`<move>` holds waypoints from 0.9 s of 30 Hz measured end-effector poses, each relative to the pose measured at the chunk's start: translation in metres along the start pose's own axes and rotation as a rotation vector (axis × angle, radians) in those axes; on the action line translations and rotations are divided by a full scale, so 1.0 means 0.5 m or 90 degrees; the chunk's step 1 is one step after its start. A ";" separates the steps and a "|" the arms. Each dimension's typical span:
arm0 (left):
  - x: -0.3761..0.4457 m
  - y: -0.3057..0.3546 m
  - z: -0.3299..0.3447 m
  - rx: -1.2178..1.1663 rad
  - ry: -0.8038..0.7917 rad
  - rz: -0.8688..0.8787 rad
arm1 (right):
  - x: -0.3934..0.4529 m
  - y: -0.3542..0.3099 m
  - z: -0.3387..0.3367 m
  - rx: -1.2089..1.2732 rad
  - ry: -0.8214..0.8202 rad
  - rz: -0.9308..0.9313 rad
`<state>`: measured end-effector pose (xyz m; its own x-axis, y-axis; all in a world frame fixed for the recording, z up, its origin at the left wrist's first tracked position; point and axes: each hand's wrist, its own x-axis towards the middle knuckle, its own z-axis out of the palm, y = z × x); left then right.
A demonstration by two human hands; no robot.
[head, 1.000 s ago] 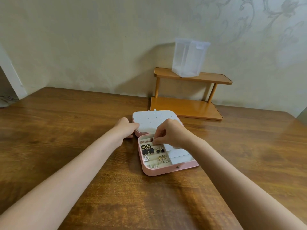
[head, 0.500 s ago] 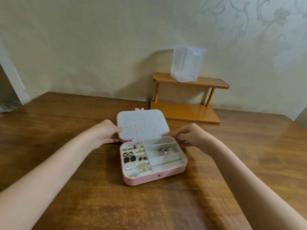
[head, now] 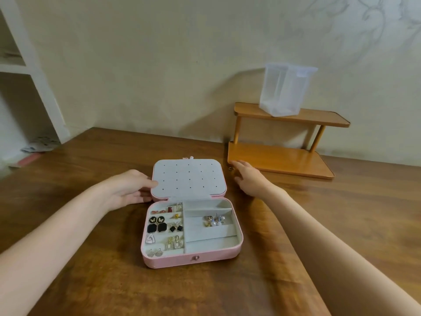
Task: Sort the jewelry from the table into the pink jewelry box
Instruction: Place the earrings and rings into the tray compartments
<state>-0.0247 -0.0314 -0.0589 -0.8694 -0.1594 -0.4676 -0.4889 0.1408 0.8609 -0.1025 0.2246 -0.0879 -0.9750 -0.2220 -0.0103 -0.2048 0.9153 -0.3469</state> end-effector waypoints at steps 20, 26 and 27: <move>-0.002 0.028 0.175 -0.022 -0.082 0.050 | -0.135 0.084 -0.148 0.413 0.166 0.043; -0.013 0.027 0.246 0.186 -0.069 0.140 | -0.184 0.017 -0.135 0.714 -0.196 -0.017; -0.021 0.025 0.246 0.292 -0.035 0.186 | -0.189 0.012 -0.126 0.725 -0.215 -0.013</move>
<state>-0.0306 0.0923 -0.0678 -0.9701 -0.0006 -0.2428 -0.1972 0.5853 0.7865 -0.0169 0.2723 -0.0302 -0.8654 -0.4667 -0.1823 0.1409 0.1226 -0.9824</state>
